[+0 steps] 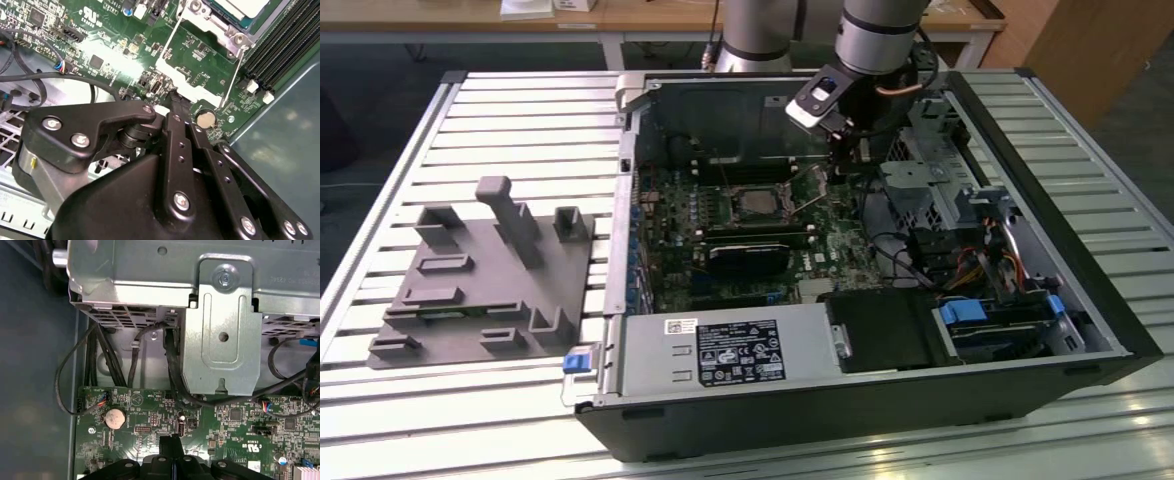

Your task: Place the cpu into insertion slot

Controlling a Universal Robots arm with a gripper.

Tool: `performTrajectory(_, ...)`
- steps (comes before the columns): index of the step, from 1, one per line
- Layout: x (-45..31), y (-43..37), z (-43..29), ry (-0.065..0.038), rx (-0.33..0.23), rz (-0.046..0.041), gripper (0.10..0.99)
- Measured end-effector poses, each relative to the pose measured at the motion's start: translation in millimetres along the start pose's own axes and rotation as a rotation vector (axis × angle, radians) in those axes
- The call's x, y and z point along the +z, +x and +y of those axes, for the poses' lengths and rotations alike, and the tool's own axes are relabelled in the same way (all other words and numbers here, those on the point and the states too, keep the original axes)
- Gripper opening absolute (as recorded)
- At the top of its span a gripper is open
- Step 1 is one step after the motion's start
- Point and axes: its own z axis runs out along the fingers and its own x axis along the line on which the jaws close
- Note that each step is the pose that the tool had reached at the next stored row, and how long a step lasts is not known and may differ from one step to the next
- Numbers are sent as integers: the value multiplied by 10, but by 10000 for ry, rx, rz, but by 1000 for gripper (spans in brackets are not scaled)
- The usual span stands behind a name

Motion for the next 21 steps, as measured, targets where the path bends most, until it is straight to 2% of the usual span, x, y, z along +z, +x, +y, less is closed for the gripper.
performTrajectory(6,-33,2,-47,-1,0,4,106)
performTrajectory(21,-31,6,-207,0,1,3,106)
